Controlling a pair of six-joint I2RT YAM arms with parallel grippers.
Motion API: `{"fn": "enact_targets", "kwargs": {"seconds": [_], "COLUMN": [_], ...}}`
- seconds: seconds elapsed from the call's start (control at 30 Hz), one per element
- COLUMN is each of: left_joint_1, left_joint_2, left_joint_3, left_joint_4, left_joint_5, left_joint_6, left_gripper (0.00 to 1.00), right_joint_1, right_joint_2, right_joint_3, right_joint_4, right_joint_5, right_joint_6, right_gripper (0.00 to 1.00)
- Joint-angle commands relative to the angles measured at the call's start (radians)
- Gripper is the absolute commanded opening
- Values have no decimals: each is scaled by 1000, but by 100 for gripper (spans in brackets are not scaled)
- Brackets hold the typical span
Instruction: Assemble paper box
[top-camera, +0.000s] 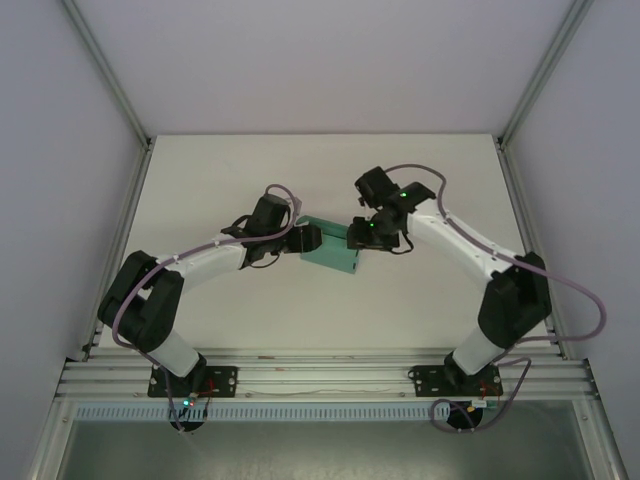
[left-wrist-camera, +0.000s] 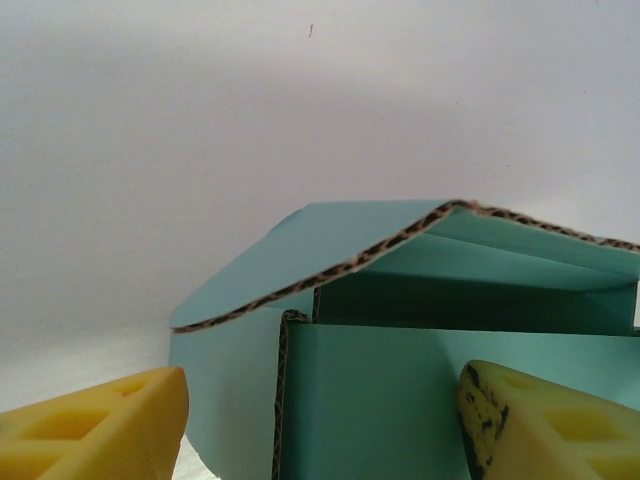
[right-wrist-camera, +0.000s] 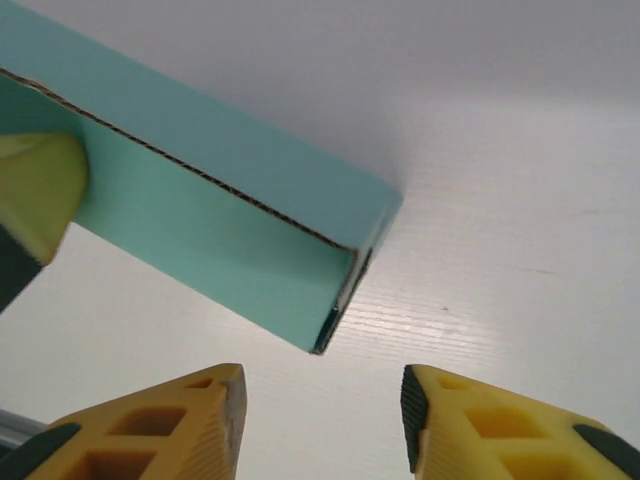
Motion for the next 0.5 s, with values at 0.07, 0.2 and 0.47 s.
{"fn": "enact_targets", "kwargs": {"seconds": [0.07, 0.2, 0.47], "left_joint_1": [-18, -20, -28], "left_joint_2": [50, 50, 55], "left_joint_3": [-39, -40, -36], "left_joint_4": [-122, -122, -118], "left_joint_5": [-29, -32, -37], "left_joint_6": [7, 2, -9], "left_gripper": [71, 71, 71], "right_joint_1": [3, 22, 48], "right_joint_2": [-101, -66, 10], "right_joint_3": [-60, -57, -37], "right_joint_4": [113, 169, 177], "right_joint_5": [116, 171, 227], "right_joint_6": [-26, -13, 60], "right_gripper": [53, 51, 40]}}
